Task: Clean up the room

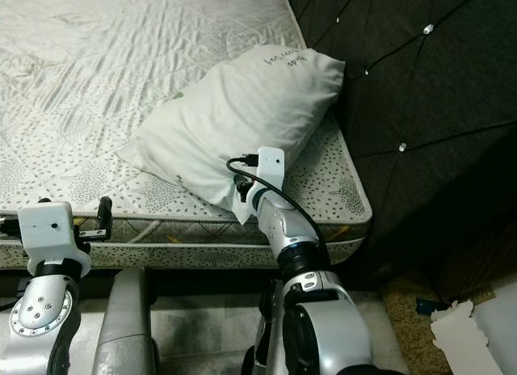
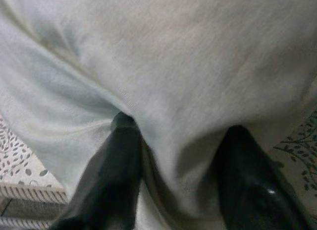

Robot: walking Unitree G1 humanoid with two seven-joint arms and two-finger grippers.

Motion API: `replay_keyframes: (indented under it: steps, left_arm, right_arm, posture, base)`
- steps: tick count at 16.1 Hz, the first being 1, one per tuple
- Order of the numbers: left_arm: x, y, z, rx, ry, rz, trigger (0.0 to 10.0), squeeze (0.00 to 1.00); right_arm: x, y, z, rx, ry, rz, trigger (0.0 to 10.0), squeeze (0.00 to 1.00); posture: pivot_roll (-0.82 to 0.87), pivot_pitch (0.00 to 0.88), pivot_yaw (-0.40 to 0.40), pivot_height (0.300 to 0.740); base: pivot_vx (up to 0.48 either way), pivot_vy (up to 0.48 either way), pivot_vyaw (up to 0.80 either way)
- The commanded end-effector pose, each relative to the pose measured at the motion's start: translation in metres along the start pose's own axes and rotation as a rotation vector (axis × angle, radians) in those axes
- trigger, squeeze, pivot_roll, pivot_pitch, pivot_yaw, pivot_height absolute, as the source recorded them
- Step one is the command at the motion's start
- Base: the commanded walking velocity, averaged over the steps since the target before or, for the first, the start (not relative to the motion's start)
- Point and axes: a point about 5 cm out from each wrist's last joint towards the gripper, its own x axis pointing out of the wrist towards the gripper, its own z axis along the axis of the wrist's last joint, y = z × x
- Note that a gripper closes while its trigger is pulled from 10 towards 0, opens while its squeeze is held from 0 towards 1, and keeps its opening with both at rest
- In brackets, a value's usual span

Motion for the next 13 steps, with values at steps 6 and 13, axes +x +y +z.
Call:
replay_keyframes:
  steps: [6,13]
  left_arm:
    - [0.002,-0.002,-0.004,0.003,0.01,-0.001,10.0,0.0]
    - [0.014,-0.011,-0.004,-0.018,-0.006,-0.032,10.0,0.0]
  right_arm:
    - [0.004,-0.021,0.017,-0.043,-0.044,-0.059,0.0,0.0]
    - [-0.037,-0.127,0.113,-0.016,-0.367,-0.481,0.0,0.0]
  posture:
    - [0.27,0.0,-0.156,0.547]
    - [0.22,0.0,-0.122,0.547]
  base:
    - [0.0,0.0,0.0]
    - [0.0,0.0,0.0]
